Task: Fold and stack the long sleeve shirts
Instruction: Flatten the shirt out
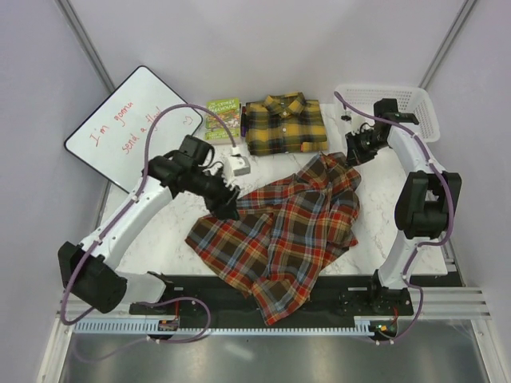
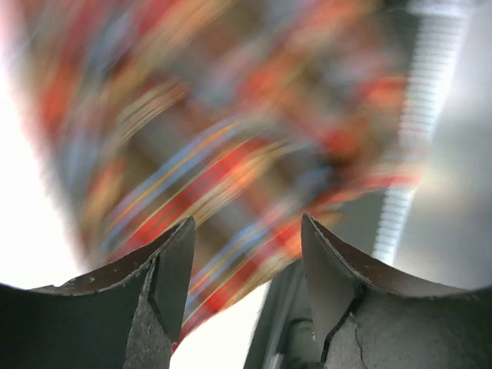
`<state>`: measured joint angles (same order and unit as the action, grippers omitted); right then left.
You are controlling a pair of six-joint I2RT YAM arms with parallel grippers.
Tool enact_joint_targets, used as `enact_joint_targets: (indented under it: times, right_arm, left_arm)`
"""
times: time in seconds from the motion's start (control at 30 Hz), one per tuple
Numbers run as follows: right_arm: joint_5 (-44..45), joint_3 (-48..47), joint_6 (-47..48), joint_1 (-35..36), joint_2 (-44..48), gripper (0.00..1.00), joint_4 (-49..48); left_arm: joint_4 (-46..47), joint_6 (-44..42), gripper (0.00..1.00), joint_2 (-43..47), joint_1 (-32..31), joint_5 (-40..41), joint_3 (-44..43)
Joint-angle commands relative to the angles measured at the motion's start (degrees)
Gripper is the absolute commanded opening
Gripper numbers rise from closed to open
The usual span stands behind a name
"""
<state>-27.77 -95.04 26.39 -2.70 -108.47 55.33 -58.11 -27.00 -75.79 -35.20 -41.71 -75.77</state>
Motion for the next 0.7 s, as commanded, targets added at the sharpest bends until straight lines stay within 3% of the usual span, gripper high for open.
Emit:
enact_joint_targets:
  times: [0.0, 0.13, 0.4, 0.5, 0.6, 0.67]
  right_arm:
    - [2.2, 2.7, 3.2, -0.2, 2.6, 0.00, 0.2]
    - [4.6, 7.6, 4.5, -0.1, 4.5, 0.00, -1.1]
    - [6.7, 12.2, 4.2, -0.1, 6.6, 0.00, -2.6]
    - [6.9, 13.6, 5.2, -0.2, 7.6, 0.00, -1.6]
    - [7.3, 16.3, 6.3, -0.1, 9.2, 0.00, -0.8]
    - [6.9, 17.9, 7.3, -0.2, 10.5, 0.00, 0.5]
  left_arm:
    - [5.5, -2.3, 0.65, 3.3, 13.5, 16.1, 11.7]
    - [11.5, -5.3, 0.66, 1.5, 18.8, 23.3, 23.4]
    - [18.4, -3.8, 0.64, -10.8, 19.4, 32.2, 25.6]
    - [19.6, -4.8, 0.45, -15.9, 19.5, 36.2, 24.2]
    - [20.9, -6.6, 0.16, -22.3, 21.5, 38.9, 19.1]
    - [20.8, -7.9, 0.03, -25.4, 23.7, 39.3, 15.1]
